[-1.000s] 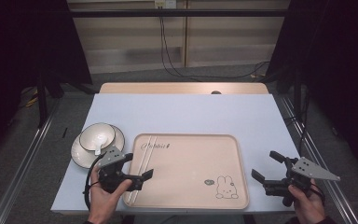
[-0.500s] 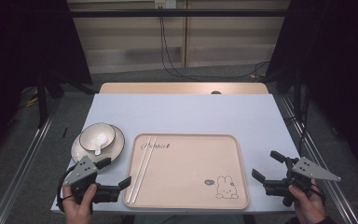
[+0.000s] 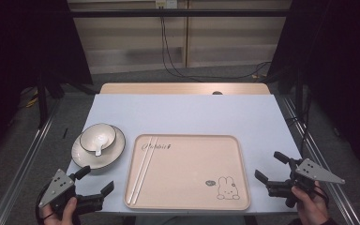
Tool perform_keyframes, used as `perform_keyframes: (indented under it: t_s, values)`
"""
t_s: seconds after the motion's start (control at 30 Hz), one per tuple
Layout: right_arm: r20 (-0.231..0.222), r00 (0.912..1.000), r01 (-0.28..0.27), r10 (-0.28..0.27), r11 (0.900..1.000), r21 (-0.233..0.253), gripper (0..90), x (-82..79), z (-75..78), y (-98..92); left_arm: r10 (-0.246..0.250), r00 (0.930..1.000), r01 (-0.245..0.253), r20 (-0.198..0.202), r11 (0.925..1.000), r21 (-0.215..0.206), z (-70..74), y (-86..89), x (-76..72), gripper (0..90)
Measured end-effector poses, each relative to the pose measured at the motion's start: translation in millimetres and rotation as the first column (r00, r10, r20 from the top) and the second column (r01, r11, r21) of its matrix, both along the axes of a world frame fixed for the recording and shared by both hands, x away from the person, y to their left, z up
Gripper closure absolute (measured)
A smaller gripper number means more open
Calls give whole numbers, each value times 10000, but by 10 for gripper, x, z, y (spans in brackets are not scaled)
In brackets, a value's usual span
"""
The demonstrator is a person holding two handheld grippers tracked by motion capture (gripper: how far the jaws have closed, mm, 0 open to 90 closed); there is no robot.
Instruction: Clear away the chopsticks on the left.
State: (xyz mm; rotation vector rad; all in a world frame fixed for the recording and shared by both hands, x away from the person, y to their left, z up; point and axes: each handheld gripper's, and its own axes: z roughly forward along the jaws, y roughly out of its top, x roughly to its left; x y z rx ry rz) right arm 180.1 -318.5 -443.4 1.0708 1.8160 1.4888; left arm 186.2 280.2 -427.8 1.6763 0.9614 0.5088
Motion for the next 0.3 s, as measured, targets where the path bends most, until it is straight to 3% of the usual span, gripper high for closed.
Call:
perform_keyframes:
  t_s: [0.03, 0.07, 0.13, 0.2, 0.3]
  values:
    - [62, 10000, 15, -15, 10000, 32, 14, -3, 2, -6, -93, 10000, 93, -35, 9999, -44, -19, 25, -19, 21]
    - [112, 9999, 64, -65, 10000, 57, 14, -11, 3, -9, -105, 9998, 105, 171, 9999, 6, -35, 59, -45, 21]
    - [203, 9998, 39, -38, 10000, -8, 13, -19, 3, -22, -198, 9996, 203, 223, 9995, -248, -40, 103, -51, 12]
    - [238, 9997, 70, -69, 10000, -25, 13, -19, 3, -26, 98, 9995, -88, 312, 9994, -343, -40, 106, -55, 8]
    - [243, 9997, 46, -43, 9999, -125, 10, -28, 0, -31, 96, 9997, -91, 208, 9996, -253, -51, 108, -43, 9]
